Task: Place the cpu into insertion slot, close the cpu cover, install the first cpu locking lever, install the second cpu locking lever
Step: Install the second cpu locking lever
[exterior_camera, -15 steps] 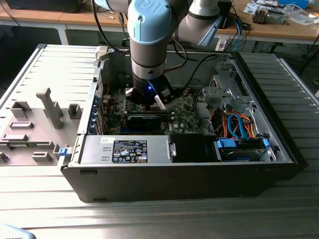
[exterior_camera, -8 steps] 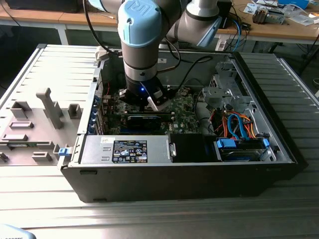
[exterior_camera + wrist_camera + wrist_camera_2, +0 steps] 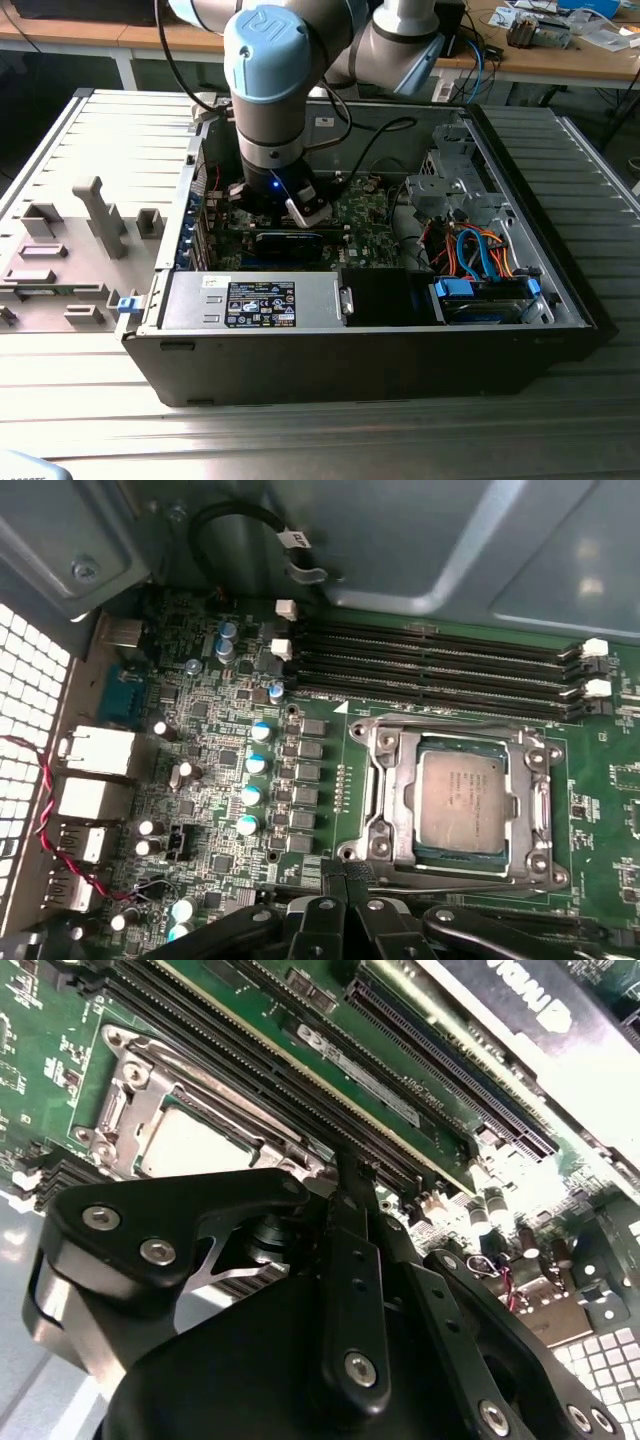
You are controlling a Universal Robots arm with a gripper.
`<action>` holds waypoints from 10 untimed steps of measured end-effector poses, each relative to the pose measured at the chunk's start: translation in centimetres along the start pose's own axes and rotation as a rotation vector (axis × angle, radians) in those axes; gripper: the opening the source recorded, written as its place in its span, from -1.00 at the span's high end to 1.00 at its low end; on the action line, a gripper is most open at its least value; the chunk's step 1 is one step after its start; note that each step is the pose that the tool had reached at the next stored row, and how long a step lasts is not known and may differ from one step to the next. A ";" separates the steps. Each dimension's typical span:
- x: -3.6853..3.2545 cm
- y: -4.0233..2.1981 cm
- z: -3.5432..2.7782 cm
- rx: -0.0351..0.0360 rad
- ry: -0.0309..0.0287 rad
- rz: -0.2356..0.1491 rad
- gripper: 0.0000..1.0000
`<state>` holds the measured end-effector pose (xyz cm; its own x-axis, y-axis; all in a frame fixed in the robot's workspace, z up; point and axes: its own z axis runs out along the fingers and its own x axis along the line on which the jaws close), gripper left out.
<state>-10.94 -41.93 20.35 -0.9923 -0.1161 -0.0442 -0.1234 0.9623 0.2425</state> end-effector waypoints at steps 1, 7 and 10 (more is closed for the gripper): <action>0.01 0.02 0.08 -0.0011 0.0003 -0.002 0.79; -0.04 0.48 0.44 -0.0048 0.0023 -0.011 0.79; -0.06 0.63 0.71 -0.0056 0.0031 -0.015 0.79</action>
<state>-10.94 -41.15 19.81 -0.9904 -0.1309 -0.0448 -0.1380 0.9591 0.2473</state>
